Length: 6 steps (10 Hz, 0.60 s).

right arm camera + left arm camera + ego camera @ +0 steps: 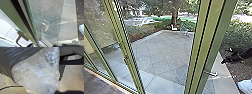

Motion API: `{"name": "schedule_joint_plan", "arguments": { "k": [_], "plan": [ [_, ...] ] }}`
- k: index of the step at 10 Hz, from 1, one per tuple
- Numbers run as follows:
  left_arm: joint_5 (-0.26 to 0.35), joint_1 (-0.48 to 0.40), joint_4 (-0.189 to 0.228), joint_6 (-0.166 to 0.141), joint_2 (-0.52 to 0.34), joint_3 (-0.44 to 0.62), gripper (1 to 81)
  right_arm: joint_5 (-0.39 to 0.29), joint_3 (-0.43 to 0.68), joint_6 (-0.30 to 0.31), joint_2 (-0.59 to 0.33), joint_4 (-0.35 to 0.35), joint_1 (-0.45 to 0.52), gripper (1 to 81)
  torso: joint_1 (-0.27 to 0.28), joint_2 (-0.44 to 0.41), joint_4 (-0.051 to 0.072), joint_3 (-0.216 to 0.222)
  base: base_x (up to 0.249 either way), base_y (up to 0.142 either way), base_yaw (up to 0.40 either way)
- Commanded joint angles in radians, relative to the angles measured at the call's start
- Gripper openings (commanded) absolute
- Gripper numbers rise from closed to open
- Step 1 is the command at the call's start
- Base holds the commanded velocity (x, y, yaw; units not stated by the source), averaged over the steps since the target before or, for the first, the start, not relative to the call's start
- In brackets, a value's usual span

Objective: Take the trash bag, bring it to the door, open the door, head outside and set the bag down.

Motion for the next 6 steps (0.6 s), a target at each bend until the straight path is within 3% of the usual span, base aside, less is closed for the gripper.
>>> {"name": "schedule_joint_plan", "arguments": {
  "k": [1, 6],
  "plan": [
    [0.080, -0.012, 0.004, 0.001, 0.000, 0.007, 1.0, -0.018, -0.095, -0.063, -0.028, -0.277, 0.200, 81.1, 0.000, 0.000, 0.000, 0.000, 0.000, 0.000, 0.000],
    [0.080, -0.011, -0.007, 0.001, -0.005, 0.007, 1.0, -0.019, -0.155, -0.125, 0.020, -0.304, 0.209, 81.1, 0.000, 0.000, 0.000, 0.000, 0.000, 0.000, 0.000]
  ]
}}
